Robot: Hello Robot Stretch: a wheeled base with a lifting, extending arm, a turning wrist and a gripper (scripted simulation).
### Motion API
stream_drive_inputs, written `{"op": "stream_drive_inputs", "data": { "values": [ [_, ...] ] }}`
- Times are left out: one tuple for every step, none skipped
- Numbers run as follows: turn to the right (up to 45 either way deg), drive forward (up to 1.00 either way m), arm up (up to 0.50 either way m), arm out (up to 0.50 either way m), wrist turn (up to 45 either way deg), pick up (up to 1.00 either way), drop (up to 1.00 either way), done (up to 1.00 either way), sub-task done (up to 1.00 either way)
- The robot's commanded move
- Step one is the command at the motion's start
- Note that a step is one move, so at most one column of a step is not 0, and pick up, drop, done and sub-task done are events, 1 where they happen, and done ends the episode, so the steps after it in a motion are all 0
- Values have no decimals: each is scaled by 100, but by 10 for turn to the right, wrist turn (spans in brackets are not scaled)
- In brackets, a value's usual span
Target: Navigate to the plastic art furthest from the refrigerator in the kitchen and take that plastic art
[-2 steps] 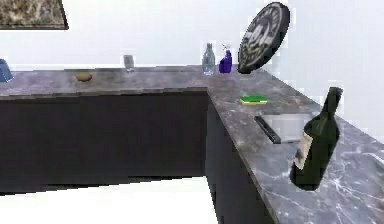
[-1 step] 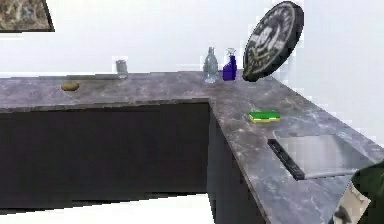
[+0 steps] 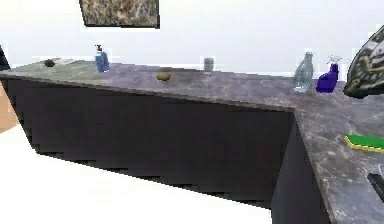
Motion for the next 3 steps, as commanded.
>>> {"op": "stream_drive_inputs", "data": {
  "values": [
    [0,0,50,0,0,0,0,0,0],
    [0,0,38,0,0,0,0,0,0],
    [0,0,0,42,0,0,0,0,0]
  ]
}}
